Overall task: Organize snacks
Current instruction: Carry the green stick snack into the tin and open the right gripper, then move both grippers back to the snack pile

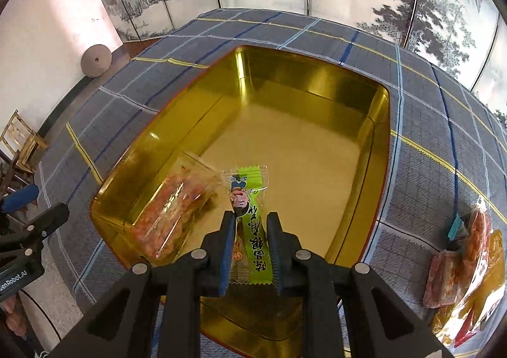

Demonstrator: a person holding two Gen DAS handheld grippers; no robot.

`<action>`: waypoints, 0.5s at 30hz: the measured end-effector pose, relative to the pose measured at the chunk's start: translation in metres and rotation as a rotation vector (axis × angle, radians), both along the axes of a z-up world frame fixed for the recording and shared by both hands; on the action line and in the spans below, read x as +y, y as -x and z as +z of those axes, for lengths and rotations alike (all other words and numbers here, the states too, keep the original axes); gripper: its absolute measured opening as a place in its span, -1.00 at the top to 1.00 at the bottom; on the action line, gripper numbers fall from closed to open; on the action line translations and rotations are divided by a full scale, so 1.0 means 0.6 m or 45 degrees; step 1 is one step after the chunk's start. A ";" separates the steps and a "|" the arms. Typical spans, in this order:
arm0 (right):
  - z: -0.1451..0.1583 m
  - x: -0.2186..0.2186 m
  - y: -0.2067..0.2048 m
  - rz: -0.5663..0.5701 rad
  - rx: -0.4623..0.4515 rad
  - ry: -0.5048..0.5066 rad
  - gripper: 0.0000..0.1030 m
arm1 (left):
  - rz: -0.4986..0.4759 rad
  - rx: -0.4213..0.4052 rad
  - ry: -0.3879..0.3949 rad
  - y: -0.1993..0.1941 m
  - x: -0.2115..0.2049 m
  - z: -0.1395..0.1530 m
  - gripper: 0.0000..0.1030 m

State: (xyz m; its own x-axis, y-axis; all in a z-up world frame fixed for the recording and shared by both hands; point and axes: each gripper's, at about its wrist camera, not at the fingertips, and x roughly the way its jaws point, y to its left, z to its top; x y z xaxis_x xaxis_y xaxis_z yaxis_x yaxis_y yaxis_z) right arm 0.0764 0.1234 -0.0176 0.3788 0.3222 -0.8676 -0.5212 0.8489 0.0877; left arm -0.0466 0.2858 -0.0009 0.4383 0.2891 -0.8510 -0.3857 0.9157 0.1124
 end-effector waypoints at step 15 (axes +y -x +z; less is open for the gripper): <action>0.010 -0.004 0.007 0.011 -0.012 -0.024 0.14 | -0.013 -0.001 0.005 0.001 -0.015 0.005 -0.40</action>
State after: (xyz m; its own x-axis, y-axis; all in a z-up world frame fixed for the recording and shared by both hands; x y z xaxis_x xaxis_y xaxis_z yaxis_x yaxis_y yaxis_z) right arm 0.0721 0.1208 -0.0114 0.3839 0.3418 -0.8578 -0.5296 0.8425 0.0987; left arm -0.0474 0.2771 0.0019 0.4418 0.2814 -0.8518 -0.3764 0.9201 0.1088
